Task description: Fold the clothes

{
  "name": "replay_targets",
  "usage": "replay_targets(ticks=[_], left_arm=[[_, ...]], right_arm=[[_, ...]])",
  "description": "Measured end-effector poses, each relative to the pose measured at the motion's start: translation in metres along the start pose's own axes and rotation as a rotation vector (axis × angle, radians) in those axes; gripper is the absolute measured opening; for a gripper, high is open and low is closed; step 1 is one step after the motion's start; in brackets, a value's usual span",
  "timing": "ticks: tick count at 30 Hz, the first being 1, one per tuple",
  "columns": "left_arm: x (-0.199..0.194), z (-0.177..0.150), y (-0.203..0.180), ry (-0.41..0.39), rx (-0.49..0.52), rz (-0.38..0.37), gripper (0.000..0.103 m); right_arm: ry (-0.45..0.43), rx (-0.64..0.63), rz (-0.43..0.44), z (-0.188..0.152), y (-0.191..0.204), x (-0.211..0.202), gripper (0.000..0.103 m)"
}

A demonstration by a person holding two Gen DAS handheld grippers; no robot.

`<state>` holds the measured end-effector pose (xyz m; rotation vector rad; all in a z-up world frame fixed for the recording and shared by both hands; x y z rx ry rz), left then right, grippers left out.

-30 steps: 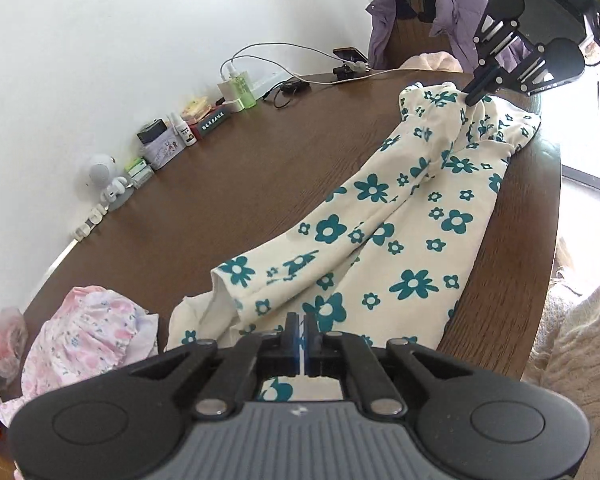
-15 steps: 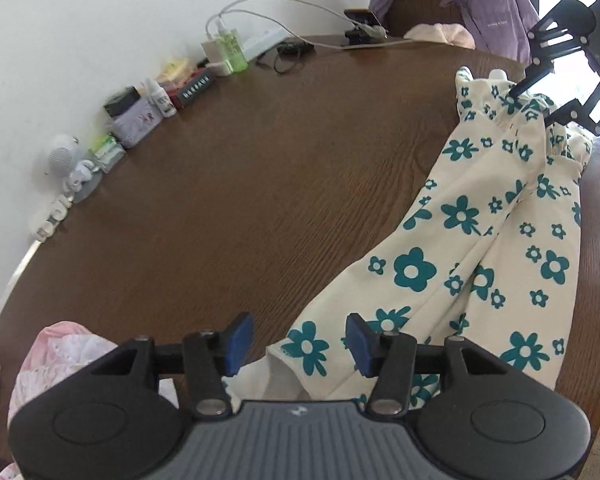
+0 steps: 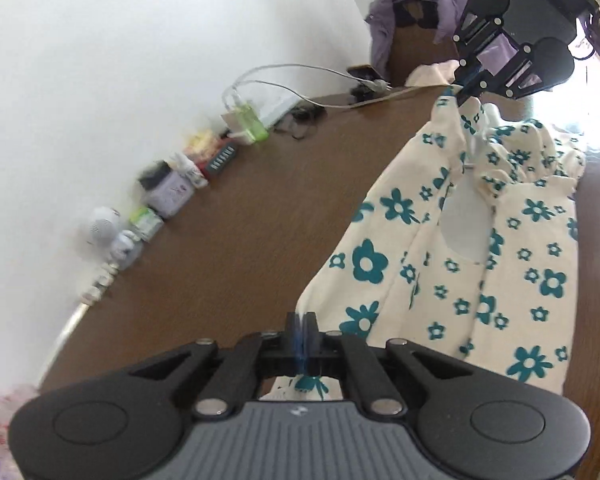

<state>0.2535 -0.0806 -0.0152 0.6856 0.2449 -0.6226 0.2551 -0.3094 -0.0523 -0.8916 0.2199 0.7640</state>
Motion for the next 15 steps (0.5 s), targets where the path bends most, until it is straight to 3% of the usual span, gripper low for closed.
replay_targets(ticks=[4, 9, 13, 15], left_arm=[[-0.039, 0.006, -0.026, -0.082, 0.108, 0.046, 0.0], [-0.061, -0.024, -0.078, -0.057, 0.098, -0.018, 0.0], [-0.059, -0.034, -0.083, -0.029, 0.047, -0.032, 0.001], [-0.056, -0.034, -0.078, -0.026, 0.03, -0.025, 0.001]], right_arm=[[0.001, -0.102, -0.055, 0.005, 0.013, -0.014, 0.004], [-0.018, -0.1, 0.019, -0.009, 0.073, -0.046, 0.0], [-0.012, 0.06, 0.028, -0.016, 0.058, -0.043, 0.004], [0.009, 0.122, 0.067, -0.02, 0.044, -0.034, 0.014]])
Point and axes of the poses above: each gripper's, at about its wrist camera, not at the fingertips, and x roughly the way its jaws point, y to its left, z to its top, the point moved 10 cm from there along x, roughly the way its jaws point, and after that the axes turned 15 degrees about -y, right-handed, at the moved point
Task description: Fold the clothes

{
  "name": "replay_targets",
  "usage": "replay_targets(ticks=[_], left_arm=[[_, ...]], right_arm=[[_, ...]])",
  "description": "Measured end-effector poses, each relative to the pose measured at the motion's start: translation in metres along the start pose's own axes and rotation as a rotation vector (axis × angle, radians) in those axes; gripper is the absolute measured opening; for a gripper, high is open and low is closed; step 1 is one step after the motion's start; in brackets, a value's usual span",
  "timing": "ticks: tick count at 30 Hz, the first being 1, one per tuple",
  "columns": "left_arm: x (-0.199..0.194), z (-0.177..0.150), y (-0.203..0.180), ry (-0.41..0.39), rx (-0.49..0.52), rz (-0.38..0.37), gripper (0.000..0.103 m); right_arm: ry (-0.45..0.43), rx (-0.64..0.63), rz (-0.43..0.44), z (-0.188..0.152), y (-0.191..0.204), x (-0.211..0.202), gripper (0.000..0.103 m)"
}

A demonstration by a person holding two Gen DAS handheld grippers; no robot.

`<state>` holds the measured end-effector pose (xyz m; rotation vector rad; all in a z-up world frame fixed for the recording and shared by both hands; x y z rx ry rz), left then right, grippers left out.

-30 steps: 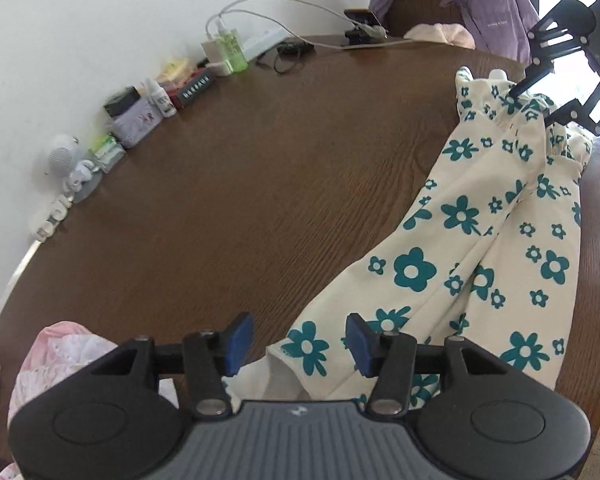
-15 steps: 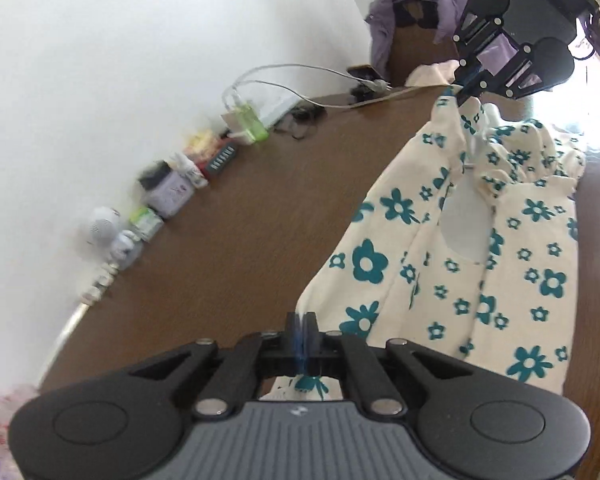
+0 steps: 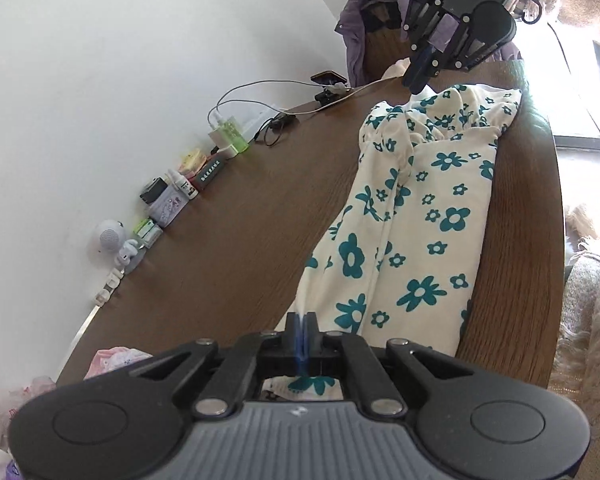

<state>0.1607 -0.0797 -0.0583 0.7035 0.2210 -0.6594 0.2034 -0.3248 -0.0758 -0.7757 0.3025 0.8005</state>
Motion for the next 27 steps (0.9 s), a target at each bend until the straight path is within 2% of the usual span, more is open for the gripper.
replay_targets(ticks=[1, 2, 6, 7, 9, 10, 12, 15, 17, 20, 22, 25, 27], left_arm=[[0.001, 0.0, 0.002, 0.002, -0.009, 0.004, 0.001], [0.001, 0.0, 0.004, 0.001, -0.015, 0.007, 0.001], [0.005, -0.001, 0.009, 0.004, -0.045, 0.004, 0.001], [0.007, -0.001, 0.01, 0.005, -0.054, 0.001, 0.001], [0.011, -0.002, 0.013, 0.007, -0.059, 0.001, 0.001], [0.013, -0.002, 0.014, 0.01, -0.054, 0.005, 0.001], [0.014, 0.002, 0.021, 0.0, -0.028, 0.04, 0.001], [0.008, 0.012, 0.03, -0.047, -0.005, 0.1, 0.0], [0.0, 0.018, 0.03, -0.08, 0.006, 0.119, 0.0], [-0.015, 0.01, -0.006, -0.08, 0.048, 0.045, 0.001], [-0.018, -0.002, -0.03, -0.05, 0.057, -0.007, 0.001], [-0.018, -0.018, -0.047, -0.011, 0.012, -0.038, 0.001], [-0.018, -0.022, -0.044, 0.0, -0.029, -0.025, 0.006]], right_arm=[[0.017, 0.009, 0.025, -0.002, -0.005, 0.004, 0.034], [0.032, -0.009, 0.043, -0.002, -0.007, 0.008, 0.046], [0.091, -0.1, 0.117, -0.009, -0.004, 0.033, 0.045], [0.101, -0.103, 0.136, -0.011, -0.003, 0.04, 0.043], [0.111, -0.095, 0.155, -0.014, -0.003, 0.053, 0.027], [0.111, -0.088, 0.151, -0.013, -0.004, 0.057, 0.001], [0.096, -0.097, 0.121, -0.008, -0.009, 0.058, 0.002], [0.034, -0.146, -0.001, 0.008, -0.022, 0.036, 0.002], [0.01, -0.193, -0.071, 0.017, -0.014, 0.015, 0.002], [0.025, -0.306, -0.123, 0.012, 0.025, -0.012, 0.002], [0.045, -0.334, -0.099, 0.002, 0.065, -0.019, 0.002], [0.063, -0.26, -0.079, -0.013, 0.1, -0.023, 0.002], [0.065, -0.199, -0.082, -0.017, 0.108, -0.024, 0.002]])
Point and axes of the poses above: each gripper's, at about its wrist camera, not at the fingertips, and x roughly the way its jaws point, y to its left, z to its top, the point moved 10 cm from there along x, roughly the way its jaws point, and after that the axes turned 15 degrees about -y, right-handed, at the moved point
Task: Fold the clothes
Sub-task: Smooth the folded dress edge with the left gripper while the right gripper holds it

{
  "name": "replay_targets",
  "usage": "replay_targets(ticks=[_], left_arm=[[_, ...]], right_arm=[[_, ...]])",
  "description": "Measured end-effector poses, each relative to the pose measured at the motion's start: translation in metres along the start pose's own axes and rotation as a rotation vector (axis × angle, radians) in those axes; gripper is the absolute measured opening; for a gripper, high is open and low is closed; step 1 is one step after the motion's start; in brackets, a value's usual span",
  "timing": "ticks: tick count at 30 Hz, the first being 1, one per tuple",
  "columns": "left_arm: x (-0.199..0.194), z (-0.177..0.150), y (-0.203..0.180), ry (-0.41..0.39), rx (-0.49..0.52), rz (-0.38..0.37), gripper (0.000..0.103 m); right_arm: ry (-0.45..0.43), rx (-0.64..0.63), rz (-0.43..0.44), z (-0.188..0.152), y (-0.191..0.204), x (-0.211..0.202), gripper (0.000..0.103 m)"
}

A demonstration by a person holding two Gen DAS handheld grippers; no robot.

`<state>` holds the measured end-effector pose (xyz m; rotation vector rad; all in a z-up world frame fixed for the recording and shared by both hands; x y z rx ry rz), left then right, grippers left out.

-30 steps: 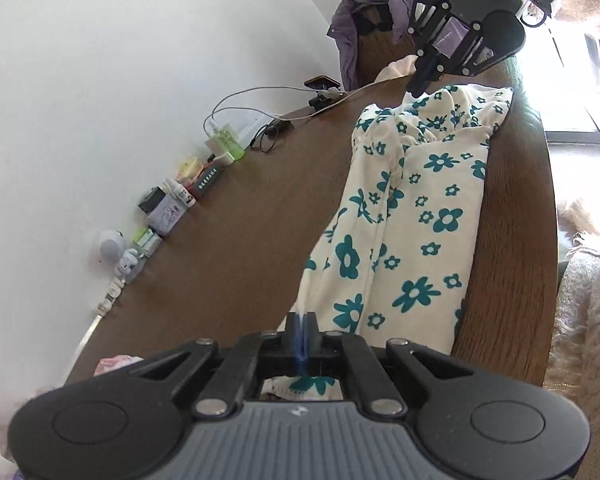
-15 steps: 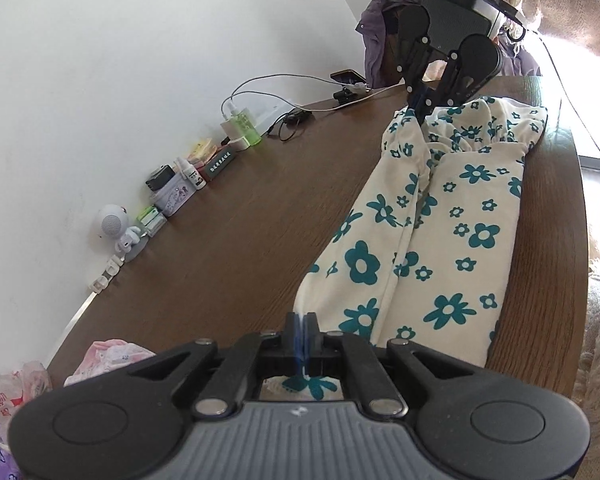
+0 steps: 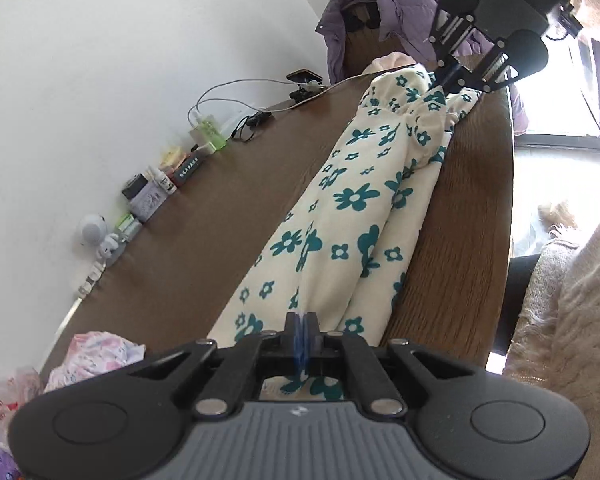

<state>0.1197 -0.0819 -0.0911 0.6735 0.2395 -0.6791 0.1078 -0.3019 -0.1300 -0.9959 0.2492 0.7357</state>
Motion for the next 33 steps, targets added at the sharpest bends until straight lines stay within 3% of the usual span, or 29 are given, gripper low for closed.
replay_targets(ticks=[5, 12, 13, 14, 16, 20, 26, 29, 33], left_arm=[[-0.003, 0.002, 0.011, -0.014, -0.069, 0.014, 0.022], [0.008, -0.004, 0.001, 0.002, -0.075, -0.035, 0.024], [0.009, -0.004, 0.0, 0.006, -0.065, -0.043, 0.019], [0.011, -0.004, 0.0, 0.01, -0.055, -0.051, 0.0], [0.013, 0.001, 0.006, 0.003, -0.046, -0.034, 0.001], [0.023, 0.022, 0.041, -0.04, -0.043, 0.094, 0.0], [0.037, 0.056, 0.078, -0.075, 0.022, 0.2, 0.0], [0.033, 0.051, 0.07, -0.067, 0.021, 0.175, 0.0], [0.025, 0.03, 0.039, -0.041, 0.014, 0.109, 0.0]], right_arm=[[-0.018, 0.143, -0.009, -0.002, -0.01, -0.006, 0.009], [-0.009, 0.174, -0.04, -0.007, -0.018, 0.007, 0.008], [-0.006, 0.172, -0.045, -0.006, -0.02, 0.008, 0.007], [-0.003, 0.164, -0.055, -0.005, -0.024, 0.009, 0.005], [0.002, 0.136, -0.086, -0.003, -0.035, 0.012, 0.003], [-0.001, 0.059, -0.197, 0.008, -0.075, 0.025, 0.003], [0.012, -0.15, -0.34, 0.03, -0.14, 0.058, 0.003], [0.007, -0.204, -0.313, 0.034, -0.142, 0.057, 0.003], [0.051, -0.246, -0.23, 0.015, -0.096, 0.033, 0.003]])
Point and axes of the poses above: each gripper's, at about its wrist camera, not at the fingertips, and x roughly the way its jaws point, y to its left, z to its top, the point moved 10 cm from there along x, roughly the way its jaws point, and after that the axes turned 15 degrees about -y, right-handed, at the moved point
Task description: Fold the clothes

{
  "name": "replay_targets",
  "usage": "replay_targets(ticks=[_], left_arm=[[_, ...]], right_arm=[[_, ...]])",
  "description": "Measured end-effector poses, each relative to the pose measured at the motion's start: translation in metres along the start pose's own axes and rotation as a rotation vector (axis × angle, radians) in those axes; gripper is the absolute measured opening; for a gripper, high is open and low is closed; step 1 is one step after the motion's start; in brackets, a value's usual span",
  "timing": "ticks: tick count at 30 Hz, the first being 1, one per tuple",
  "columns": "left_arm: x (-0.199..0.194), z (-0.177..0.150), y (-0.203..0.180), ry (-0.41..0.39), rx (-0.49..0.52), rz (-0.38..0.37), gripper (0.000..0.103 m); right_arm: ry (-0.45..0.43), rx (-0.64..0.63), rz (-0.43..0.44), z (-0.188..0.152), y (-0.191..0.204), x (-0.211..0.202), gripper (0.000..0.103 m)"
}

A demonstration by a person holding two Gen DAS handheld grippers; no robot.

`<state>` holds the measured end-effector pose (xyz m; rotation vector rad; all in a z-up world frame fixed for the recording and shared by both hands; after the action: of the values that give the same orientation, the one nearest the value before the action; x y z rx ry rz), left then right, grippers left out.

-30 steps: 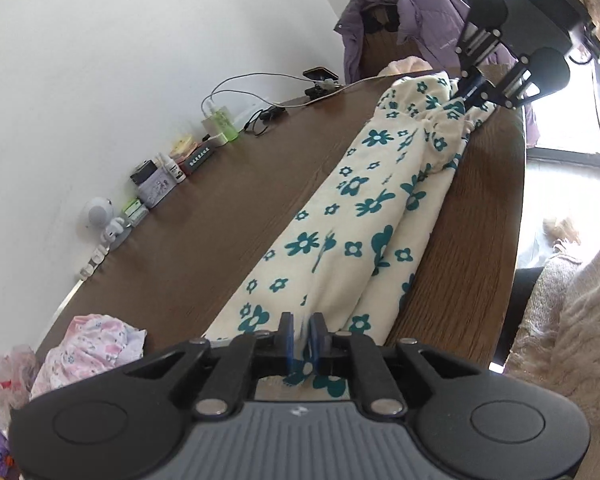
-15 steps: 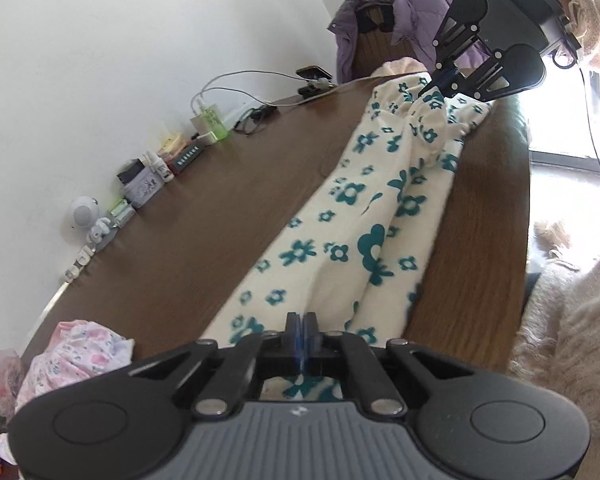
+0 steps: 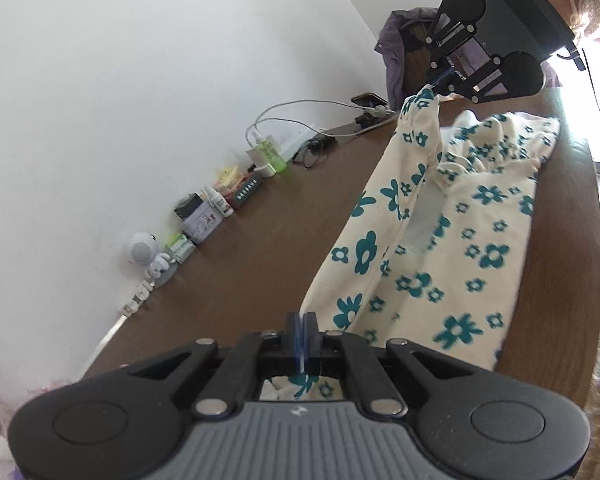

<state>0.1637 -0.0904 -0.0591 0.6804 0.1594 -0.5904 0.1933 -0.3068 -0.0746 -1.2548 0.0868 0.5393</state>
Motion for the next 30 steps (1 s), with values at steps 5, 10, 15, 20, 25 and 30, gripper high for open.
replay_targets(ticks=[5, 10, 15, 20, 25, 30], left_arm=[[-0.008, -0.023, -0.036, 0.042, -0.02, -0.066, 0.001], [-0.009, -0.033, -0.039, 0.056, -0.052, -0.065, 0.001], [-0.011, -0.034, -0.036, 0.061, -0.08, -0.055, 0.005], [-0.027, -0.019, -0.017, 0.018, -0.196, -0.045, 0.015], [-0.017, 0.008, 0.008, -0.041, -0.343, 0.009, 0.03], [0.017, 0.012, 0.006, 0.008, -0.458, 0.011, 0.033]], right_arm=[[0.048, 0.088, 0.063, -0.014, 0.057, -0.037, 0.003], [0.08, 0.177, 0.045, -0.015, 0.076, -0.043, 0.004], [0.065, 0.319, 0.036, -0.011, 0.063, -0.055, 0.006], [0.0, 0.874, 0.092, -0.033, 0.011, -0.074, 0.034], [-0.003, 1.384, 0.002, -0.096, -0.05, -0.039, 0.049], [0.163, 1.702, 0.002, -0.165, -0.051, 0.012, 0.049]])
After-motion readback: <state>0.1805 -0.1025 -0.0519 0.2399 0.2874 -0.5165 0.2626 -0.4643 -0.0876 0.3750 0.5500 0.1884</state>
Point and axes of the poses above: each gripper's, at about its wrist camera, not at the fingertips, and x roughly the way its jaws point, y to its left, z to its top, the point moved 10 cm from there along x, roughly the way its jaws point, and after that the axes turned 15 degrees about -y, right-handed, at the moved point
